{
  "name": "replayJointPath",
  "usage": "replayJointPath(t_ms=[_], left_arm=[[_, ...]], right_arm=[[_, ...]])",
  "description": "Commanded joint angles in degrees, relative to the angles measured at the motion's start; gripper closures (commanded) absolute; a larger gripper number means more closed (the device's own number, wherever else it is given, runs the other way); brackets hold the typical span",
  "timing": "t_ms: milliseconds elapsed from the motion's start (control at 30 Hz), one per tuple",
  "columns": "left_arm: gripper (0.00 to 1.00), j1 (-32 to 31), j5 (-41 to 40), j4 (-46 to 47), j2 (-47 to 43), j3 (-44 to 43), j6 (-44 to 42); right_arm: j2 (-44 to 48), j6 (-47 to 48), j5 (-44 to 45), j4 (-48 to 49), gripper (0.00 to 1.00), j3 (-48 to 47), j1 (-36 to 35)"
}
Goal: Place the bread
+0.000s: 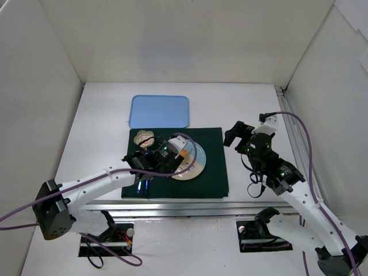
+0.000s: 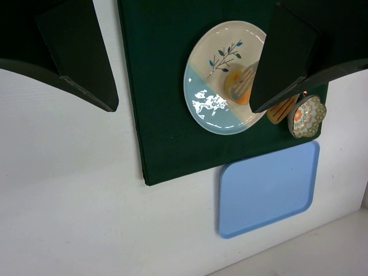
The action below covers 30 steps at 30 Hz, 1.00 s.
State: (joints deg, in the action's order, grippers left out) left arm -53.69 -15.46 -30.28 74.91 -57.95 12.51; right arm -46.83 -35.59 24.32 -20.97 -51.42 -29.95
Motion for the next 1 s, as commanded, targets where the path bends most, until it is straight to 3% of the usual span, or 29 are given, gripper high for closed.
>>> replayJointPath(t_ms=[0, 300, 400, 533, 700, 967], left_arm=[[0.41, -0.45, -2.90, 0.05, -2.93, -4.80, 0.85], [0.36, 2.18, -7.30, -1.79, -10.30, -8.75, -0.82], [0.35, 8.50, -4.67, -2.85, -12.15, -10.51, -2.31], [0.34, 21.65, 2.25, -0.84, -13.30, -12.44, -4.25], [0.34, 32.06, 8.86, -0.92, -10.49, -15.96, -4.52], [0.28, 43.92, 10.80, 5.23, -11.64, -7.26, -4.87]], right_arm=[[0.60, 0.61, 0.56, 2.43, 0.02, -1.23, 0.16], [1.39, 0.70, -0.41, 2.43, 0.02, -1.23, 0.25], [1.39, 0.88, -1.29, 2.43, 0.03, -1.40, 0.25], [1.83, 0.97, -1.99, 2.43, 0.02, -1.40, 0.07], [1.83, 1.14, -3.30, 2.43, 0.02, -1.75, 0.16], [2.09, 1.23, -5.59, 2.43, 0.03, -1.93, 0.16]])
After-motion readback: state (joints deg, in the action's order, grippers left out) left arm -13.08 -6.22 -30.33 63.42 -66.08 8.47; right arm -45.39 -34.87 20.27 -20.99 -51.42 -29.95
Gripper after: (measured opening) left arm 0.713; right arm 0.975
